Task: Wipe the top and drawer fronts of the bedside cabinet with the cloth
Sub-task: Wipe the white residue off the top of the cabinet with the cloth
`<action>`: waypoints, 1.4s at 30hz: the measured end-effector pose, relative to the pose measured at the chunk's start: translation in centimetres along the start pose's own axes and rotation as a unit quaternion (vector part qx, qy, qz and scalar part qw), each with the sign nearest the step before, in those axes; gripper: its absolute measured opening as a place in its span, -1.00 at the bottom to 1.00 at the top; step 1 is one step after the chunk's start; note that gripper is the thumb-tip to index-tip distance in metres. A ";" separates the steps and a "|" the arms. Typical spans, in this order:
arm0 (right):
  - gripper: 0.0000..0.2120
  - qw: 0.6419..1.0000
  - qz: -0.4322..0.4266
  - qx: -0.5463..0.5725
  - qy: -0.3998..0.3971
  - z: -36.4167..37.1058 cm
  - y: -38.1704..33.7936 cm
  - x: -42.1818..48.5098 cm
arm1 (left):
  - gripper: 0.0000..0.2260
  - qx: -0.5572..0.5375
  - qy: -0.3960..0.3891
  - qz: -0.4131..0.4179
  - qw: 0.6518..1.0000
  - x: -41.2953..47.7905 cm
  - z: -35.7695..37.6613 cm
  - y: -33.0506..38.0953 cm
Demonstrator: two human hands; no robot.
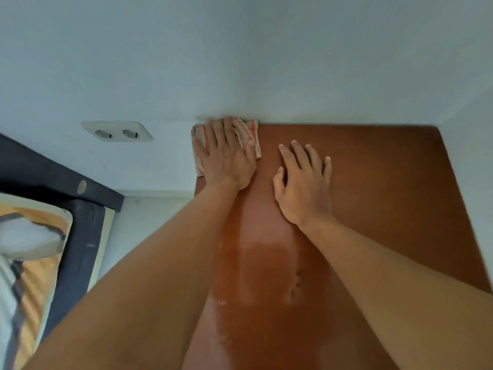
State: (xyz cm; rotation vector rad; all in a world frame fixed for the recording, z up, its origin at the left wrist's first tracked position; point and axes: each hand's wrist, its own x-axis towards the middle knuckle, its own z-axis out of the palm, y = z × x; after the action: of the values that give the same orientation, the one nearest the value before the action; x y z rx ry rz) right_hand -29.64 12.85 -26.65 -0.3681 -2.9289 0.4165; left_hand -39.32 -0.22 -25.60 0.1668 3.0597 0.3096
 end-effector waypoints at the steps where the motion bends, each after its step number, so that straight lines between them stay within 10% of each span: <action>1: -0.51 1.000 0.002 0.000 0.001 0.0 -0.1 0.0 | -0.33 -0.003 -0.012 -0.014 1.000 -0.1 -0.1 0.1; 18: -0.45 0.994 -0.024 0.047 -0.099 -1.8 0.5 -0.6 | -0.41 0.013 -0.016 0.051 0.999 -8.9 0.2 -3.5; 42: -0.36 0.985 -0.085 -0.099 -0.112 -7.0 -2.1 -31.6 | -0.47 0.092 -0.031 0.077 0.992 -42.2 0.5 -14.1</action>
State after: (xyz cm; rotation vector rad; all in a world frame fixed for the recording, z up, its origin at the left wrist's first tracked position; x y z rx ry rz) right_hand 1.50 4.36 -23.28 -0.0982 -3.1998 0.1515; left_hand 1.17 -18.69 -26.87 0.4139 3.0160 0.0265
